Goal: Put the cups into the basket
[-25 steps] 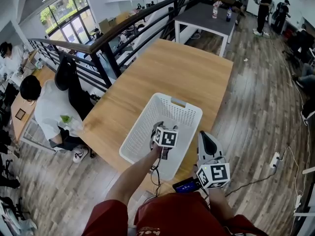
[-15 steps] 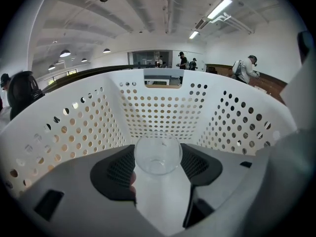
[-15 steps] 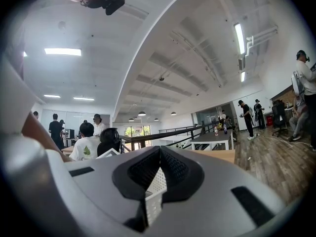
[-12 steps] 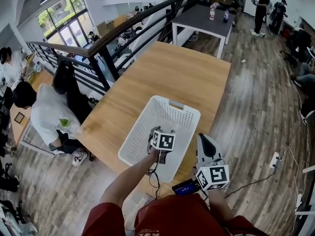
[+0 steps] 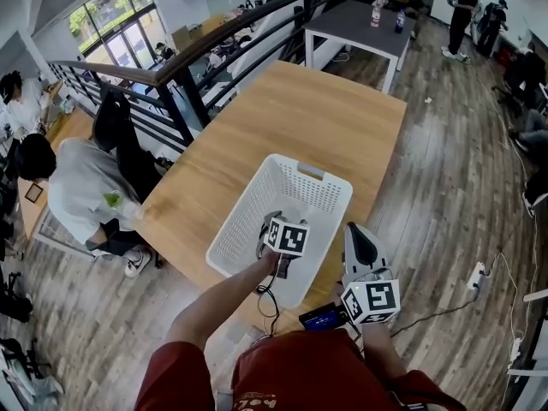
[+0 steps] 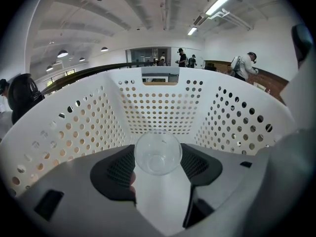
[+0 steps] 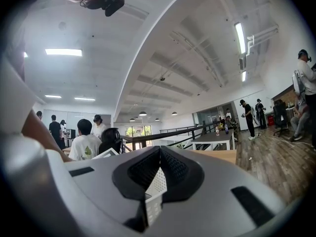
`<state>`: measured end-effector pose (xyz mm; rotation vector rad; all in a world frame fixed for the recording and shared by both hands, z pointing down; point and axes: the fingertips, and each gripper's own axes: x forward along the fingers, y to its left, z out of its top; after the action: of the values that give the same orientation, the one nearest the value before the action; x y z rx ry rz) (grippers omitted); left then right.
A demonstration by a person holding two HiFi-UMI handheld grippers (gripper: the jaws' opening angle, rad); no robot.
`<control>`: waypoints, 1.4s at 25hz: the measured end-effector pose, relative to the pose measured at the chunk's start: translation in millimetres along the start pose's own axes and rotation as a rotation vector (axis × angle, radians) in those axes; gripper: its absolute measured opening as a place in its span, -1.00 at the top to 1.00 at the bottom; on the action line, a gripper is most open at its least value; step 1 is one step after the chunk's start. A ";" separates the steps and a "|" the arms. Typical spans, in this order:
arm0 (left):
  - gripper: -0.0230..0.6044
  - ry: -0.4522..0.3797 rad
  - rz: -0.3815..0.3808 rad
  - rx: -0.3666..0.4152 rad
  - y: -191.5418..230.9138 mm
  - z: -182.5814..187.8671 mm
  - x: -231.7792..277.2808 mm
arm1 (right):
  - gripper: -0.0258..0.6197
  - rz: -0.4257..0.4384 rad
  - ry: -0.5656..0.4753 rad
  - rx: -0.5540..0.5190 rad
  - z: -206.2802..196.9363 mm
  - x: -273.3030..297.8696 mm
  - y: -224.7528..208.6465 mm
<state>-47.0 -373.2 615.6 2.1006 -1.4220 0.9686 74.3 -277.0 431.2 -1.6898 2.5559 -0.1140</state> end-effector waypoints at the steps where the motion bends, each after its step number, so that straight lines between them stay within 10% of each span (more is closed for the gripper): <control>1: 0.00 0.002 0.000 0.002 -0.2 -0.6 -0.4 | 0.89 0.000 0.001 0.001 -0.5 -0.2 0.1; 35: -0.04 -0.038 -0.003 0.017 -2.6 3.2 -0.1 | 0.89 0.005 0.004 0.001 -0.3 1.2 -1.6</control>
<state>-43.6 -374.3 613.5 2.1434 -1.4334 0.9473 75.3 -278.7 431.6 -1.6843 2.5624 -0.1175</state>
